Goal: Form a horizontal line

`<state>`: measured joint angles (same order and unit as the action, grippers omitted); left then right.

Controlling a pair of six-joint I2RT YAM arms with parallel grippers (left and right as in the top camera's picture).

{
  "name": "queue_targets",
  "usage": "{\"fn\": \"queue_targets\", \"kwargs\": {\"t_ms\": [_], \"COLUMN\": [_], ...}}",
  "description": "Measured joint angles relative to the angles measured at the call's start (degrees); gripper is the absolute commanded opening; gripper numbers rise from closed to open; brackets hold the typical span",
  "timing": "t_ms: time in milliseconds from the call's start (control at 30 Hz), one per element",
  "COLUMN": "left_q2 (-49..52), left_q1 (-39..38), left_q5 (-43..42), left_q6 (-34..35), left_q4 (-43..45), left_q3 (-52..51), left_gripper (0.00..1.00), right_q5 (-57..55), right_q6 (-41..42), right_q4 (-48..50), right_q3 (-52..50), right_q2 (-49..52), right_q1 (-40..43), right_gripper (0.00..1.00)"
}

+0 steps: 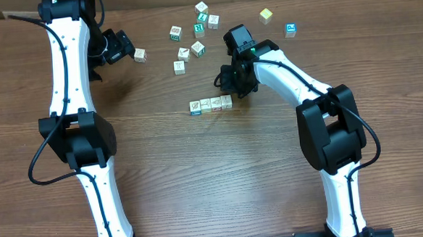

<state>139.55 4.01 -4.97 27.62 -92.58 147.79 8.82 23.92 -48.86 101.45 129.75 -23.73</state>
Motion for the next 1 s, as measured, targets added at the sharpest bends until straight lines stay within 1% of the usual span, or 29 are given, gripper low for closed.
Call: {"fn": "queue_targets", "kwargs": {"t_ms": [1000], "left_q2": [0.0], "left_q1": [0.0], "left_q5": [0.0], "left_q6": [0.0], "left_q4": [0.0], "left_q3": [0.0], "left_gripper": [0.99], "right_q5": [0.0], "right_q6": [0.0], "right_q4": [-0.9], "right_q3": [0.0], "right_q2": [0.0], "right_q1": [-1.1], "right_gripper": [0.04]}}
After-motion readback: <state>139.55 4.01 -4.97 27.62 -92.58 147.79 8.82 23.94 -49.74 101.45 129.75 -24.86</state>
